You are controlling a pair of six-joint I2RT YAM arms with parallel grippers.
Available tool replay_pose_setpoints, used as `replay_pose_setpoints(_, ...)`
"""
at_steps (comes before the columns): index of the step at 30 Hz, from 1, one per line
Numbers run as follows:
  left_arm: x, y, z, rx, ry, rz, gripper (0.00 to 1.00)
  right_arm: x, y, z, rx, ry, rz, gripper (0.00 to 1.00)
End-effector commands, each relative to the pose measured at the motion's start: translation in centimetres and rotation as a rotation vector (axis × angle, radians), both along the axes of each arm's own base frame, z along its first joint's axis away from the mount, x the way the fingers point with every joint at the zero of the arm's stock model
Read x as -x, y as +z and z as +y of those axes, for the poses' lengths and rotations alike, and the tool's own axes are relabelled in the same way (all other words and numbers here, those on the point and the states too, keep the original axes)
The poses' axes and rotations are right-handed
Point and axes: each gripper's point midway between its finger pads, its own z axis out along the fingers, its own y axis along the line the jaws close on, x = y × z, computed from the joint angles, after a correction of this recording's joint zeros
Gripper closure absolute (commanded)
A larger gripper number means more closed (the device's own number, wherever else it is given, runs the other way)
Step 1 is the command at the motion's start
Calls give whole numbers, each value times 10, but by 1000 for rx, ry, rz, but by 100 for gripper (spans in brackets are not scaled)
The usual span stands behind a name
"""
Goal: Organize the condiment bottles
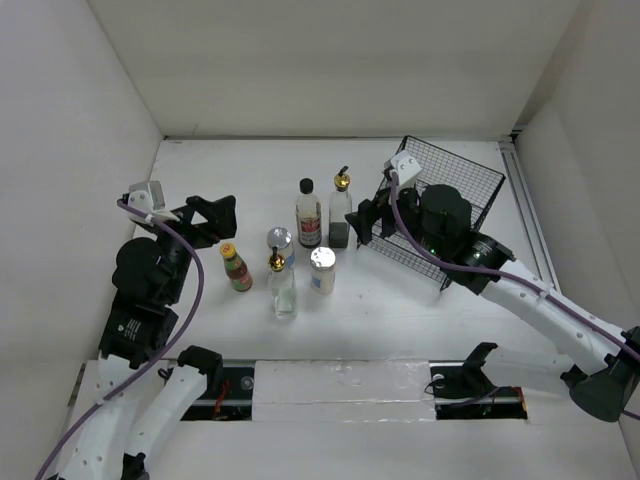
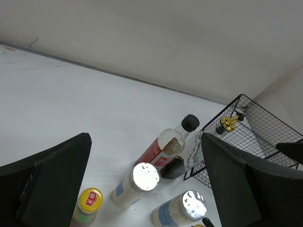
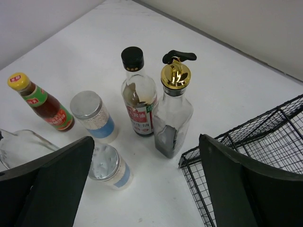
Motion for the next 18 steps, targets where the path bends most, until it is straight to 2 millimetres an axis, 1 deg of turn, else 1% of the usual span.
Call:
replay_pose_setpoints(1,0,14,-5,7,-25,-68,1,-2,20,2,-33,-11,-68,5)
replay_pose_setpoints(2,0,14,-5,7,-25,-68,1,-2,20,2,-33,-11,-68,7)
replay_pose_setpoints(3,0,14,-6,7,-34,-68,1,-2,20,2,-33,-11,-68,13)
replay_pose_setpoints(4,0,14,-6,7,-34,-68,1,-4,18,5,-33,-11,-68,25)
replay_pose_setpoints(5,-2,12,-7,8,-34,-71,1,-6,14,6,-25,-11,-60,52)
replay_pose_setpoints(6,-3,11,-7,9,-34,-75,5,-7,14,5,-24,-23,-61,69)
replay_pose_setpoints(7,-1,10,-7,10,-34,-78,6,-11,10,5,-14,-38,-54,80)
replay_pose_setpoints(8,-3,8,-7,11,-34,-81,7,-13,9,6,-3,-37,-57,85)
replay_pose_setpoints(9,0,11,-6,14,-34,-90,10,-15,8,8,-3,-37,-57,85)
replay_pose_setpoints(10,-2,8,-7,14,-34,-90,16,-17,4,9,4,-46,-51,85)
replay_pose_setpoints(11,-2,8,-7,14,-34,-90,18,-18,6,9,-2,-46,-57,81)
replay_pose_setpoints(12,0,7,-6,14,-34,-93,23,-23,-4,12,18,-54,-41,63)
replay_pose_setpoints(13,0,9,-6,17,-34,-102,31,-24,-5,13,18,-54,-40,50)
replay_pose_setpoints(14,-2,6,-7,16,-34,-99,51,-27,-6,16,16,-54,-42,37)
replay_pose_setpoints(15,0,4,-6,8,-33,-102,62,-30,-16,19,33,-54,-26,22)
replay_pose_setpoints(16,0,4,-7,7,-42,-102,69,-33,-18,22,38,-54,-21,18)
replay_pose_setpoints(17,0,4,-7,7,-43,-102,72,-35,-24,24,49,-53,-11,16)
replay_pose_setpoints(18,0,4,-7,7,-43,-102,72,-39,-17,28,37,-54,-22,15)
